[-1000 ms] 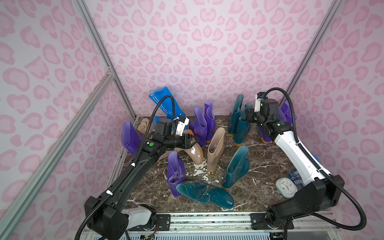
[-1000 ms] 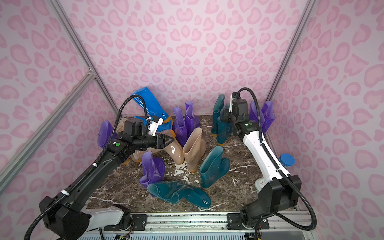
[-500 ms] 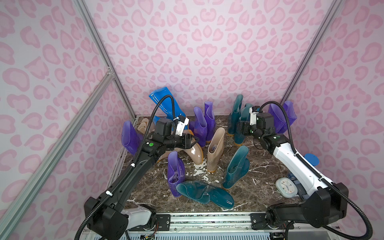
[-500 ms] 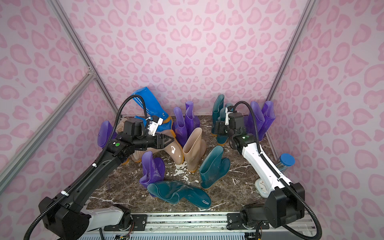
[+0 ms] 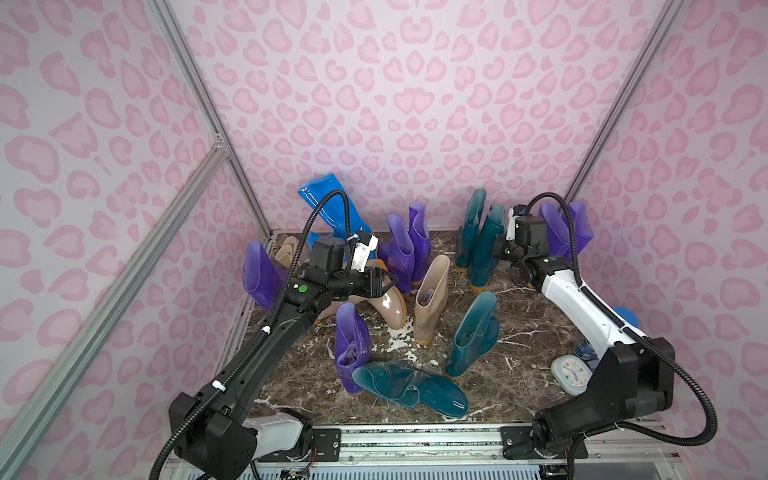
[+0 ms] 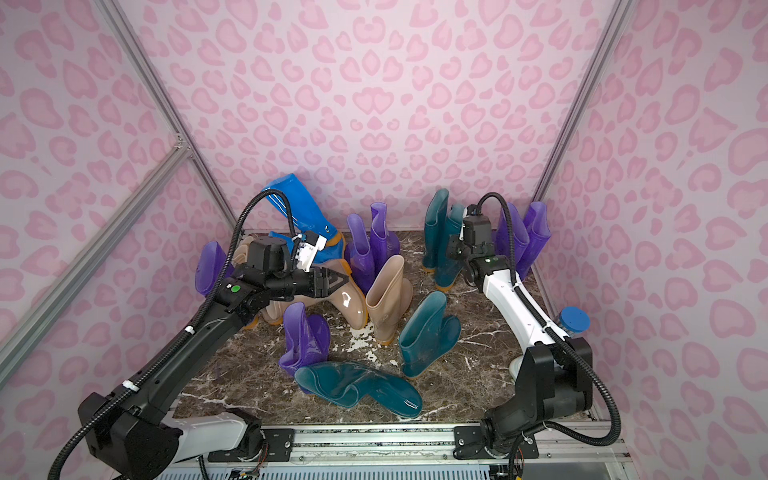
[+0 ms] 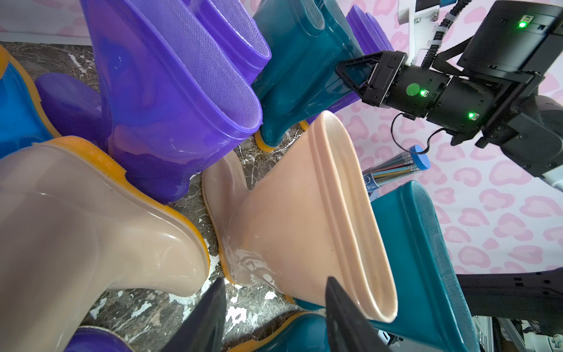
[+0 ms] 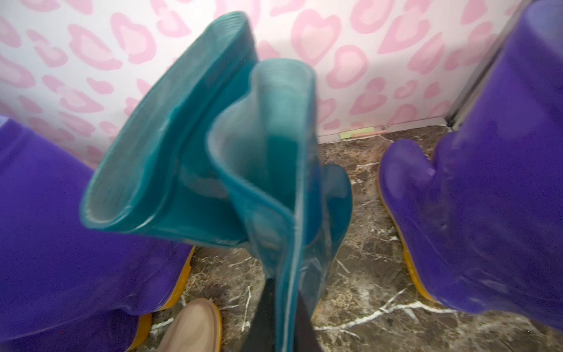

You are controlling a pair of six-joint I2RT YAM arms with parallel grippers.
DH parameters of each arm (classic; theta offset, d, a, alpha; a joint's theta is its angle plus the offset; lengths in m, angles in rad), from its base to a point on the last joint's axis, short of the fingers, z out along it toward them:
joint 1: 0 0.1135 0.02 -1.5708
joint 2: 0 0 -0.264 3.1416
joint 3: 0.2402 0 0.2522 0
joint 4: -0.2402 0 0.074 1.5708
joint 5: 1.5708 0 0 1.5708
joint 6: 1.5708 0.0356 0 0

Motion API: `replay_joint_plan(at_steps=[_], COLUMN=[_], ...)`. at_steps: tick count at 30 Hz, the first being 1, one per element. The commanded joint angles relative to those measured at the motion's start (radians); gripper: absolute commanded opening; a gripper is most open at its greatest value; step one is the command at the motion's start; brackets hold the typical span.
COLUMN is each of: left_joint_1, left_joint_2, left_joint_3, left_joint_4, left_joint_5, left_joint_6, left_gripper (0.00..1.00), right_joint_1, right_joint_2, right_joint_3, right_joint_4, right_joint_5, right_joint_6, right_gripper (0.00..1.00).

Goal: Match and arrange rain boots in pairs
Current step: Adjust the rain boot at the center of the board.

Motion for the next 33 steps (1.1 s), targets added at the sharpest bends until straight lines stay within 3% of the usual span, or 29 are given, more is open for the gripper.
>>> replay_joint_plan(at_steps=[1, 8, 13, 16, 18, 23, 29, 33], left_joint_1=[0.001, 0.0, 0.0, 0.0, 0.0, 0.0, 0.0, -0.001], left_joint_2=[0.001, 0.009, 0.01, 0.006, 0.01, 0.011, 0.007, 0.009], left_joint_3=[0.01, 0.01, 0.01, 0.009, 0.01, 0.011, 0.01, 0.01], left_joint_4=[0.0, 0.001, 0.0, 0.0, 0.0, -0.001, -0.001, -0.001], left_joint_5=[-0.004, -0.002, -0.003, -0.01, -0.008, -0.007, -0.01, -0.008], left_joint_6=[0.011, 0.008, 0.01, 0.013, 0.012, 0.011, 0.011, 0.009], left_gripper=[0.54, 0.54, 0.54, 0.54, 0.54, 0.54, 0.54, 0.54], right_joint_1=[-0.028, -0.092, -0.091, -0.086, -0.074, -0.064, -0.047, -0.034], right_joint_2=[-0.011, 0.022, 0.04, -0.039, -0.082, -0.14, -0.23, -0.273], right_joint_3=[-0.01, 0.009, -0.004, -0.108, -0.16, -0.192, -0.255, -0.362], right_joint_4=[0.022, 0.007, 0.016, 0.095, 0.147, 0.16, 0.181, 0.246], right_joint_5=[0.063, 0.152, 0.302, 0.227, 0.17, 0.0, -0.052, -0.07], right_joint_6=[-0.023, -0.059, -0.028, -0.019, -0.022, -0.03, -0.03, -0.024], right_gripper=[0.0, 0.0, 0.0, 0.0, 0.22, 0.61, 0.84, 0.91])
